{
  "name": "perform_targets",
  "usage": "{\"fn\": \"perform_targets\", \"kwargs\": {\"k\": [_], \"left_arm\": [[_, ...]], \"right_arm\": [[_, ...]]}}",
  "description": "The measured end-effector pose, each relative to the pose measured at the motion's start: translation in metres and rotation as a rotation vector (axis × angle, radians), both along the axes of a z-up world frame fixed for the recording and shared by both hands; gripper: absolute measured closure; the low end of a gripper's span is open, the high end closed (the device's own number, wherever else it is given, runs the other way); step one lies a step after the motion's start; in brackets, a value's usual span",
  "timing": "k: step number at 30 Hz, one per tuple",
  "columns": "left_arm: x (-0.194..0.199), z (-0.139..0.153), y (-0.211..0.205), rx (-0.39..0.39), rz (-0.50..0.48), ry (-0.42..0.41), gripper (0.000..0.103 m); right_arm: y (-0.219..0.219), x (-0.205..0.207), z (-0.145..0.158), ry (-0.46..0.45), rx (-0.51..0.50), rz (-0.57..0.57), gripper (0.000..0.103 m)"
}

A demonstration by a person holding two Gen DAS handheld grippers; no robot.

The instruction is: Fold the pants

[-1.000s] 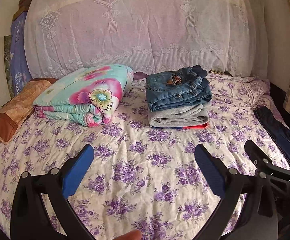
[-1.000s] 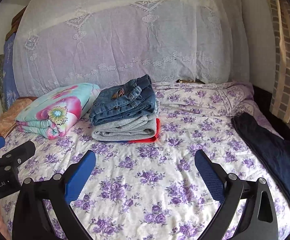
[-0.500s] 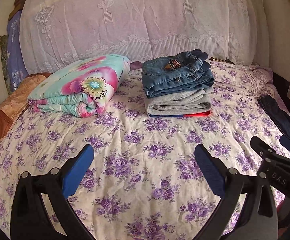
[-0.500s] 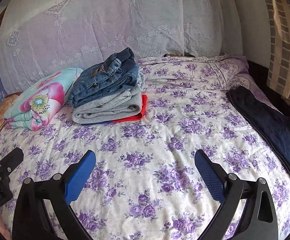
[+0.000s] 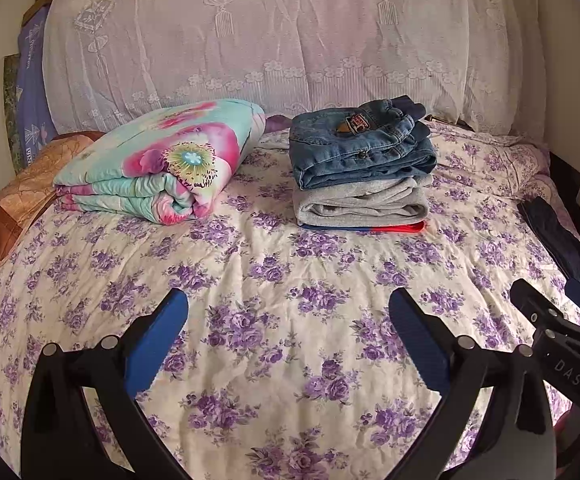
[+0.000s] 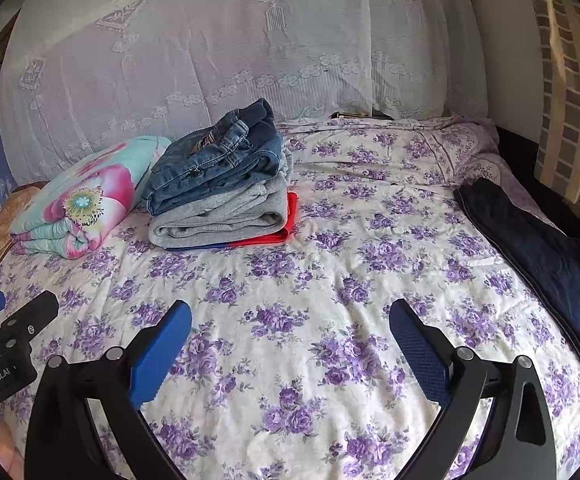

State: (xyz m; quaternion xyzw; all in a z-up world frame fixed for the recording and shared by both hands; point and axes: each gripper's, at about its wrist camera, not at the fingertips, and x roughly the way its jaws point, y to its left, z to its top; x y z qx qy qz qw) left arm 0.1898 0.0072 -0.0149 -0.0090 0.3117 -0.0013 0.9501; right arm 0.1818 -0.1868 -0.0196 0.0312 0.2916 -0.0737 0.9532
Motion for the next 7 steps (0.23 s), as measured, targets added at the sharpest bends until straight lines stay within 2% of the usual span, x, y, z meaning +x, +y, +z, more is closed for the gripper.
{"fn": "perform_targets", "kwargs": {"k": [7], "left_arm": [[-0.0002, -0.0008, -0.0007, -0.005, 0.001, 0.007, 0.005]], "right_arm": [[0.0015, -0.0008, 0.0002, 0.000, -0.001, -0.003, 0.004]]}}
